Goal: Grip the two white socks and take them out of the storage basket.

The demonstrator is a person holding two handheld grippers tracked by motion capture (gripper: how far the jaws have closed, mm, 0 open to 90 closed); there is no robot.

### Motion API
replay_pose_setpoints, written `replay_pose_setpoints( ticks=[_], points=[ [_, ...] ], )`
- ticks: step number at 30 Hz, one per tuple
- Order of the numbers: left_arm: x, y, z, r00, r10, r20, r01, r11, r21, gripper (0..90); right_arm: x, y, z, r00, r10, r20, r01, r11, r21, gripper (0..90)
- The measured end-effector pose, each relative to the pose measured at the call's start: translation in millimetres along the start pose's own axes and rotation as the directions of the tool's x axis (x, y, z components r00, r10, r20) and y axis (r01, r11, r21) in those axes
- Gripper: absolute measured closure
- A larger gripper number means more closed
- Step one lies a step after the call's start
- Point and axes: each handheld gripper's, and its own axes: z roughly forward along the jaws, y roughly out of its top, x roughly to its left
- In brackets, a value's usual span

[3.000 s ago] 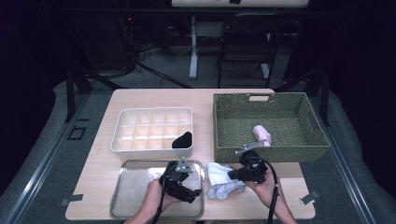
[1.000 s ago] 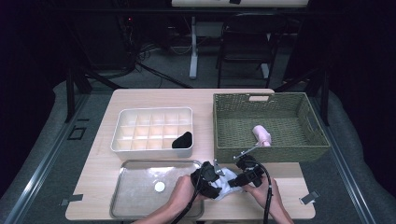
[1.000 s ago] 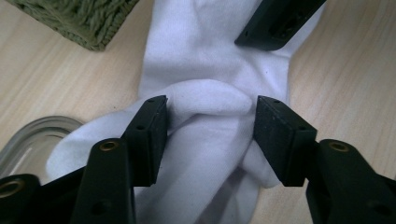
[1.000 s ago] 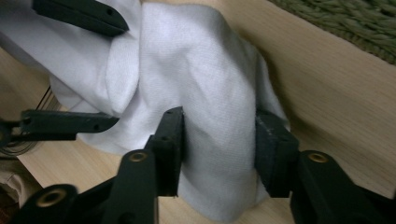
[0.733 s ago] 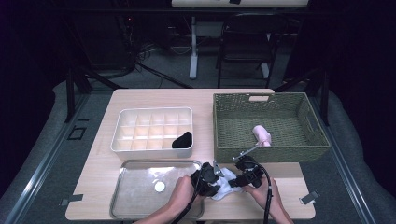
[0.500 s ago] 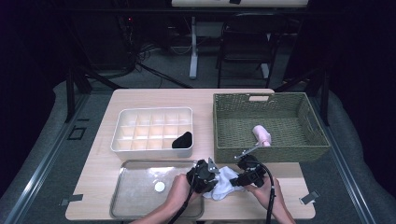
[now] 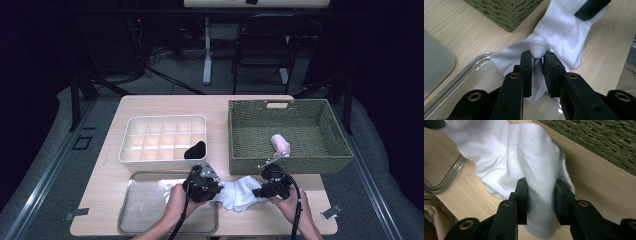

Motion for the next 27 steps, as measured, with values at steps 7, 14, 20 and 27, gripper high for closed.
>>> replay_pose_setpoints(
  ticks=[7, 14, 20, 27],
  points=[
    [10.1, -5.6, -6.3, 0.9996, -0.025, -0.012, 0.025, 0.9997, 0.007, 77.0, -3.8, -1.1, 0.0, 1.0, 0.004, 0.003, -0.004, 1.0, 0.012, 68.0],
    [22.8, -16.9, -11.1, 0.9981, -0.059, -0.017, 0.06, 0.9975, 0.037, 74.7, -5.5, -1.3, 1.0, 1.0, 0.008, 0.0, -0.008, 1.0, 0.024, 67.9],
    [30.4, -22.4, -15.2, 0.9966, -0.082, -0.013, 0.082, 0.9951, 0.054, 70.8, -5.5, -1.1, 1.8, 1.0, 0.006, 0.005, -0.006, 1.0, 0.027, 67.9],
    [40.4, -29.0, -20.2, 0.9937, -0.112, -0.009, 0.112, 0.9904, 0.081, 61.9, -7.7, -1.3, 2.4, 1.0, 0.006, 0.003, -0.006, 0.999, 0.039, 67.7]
  ],
)
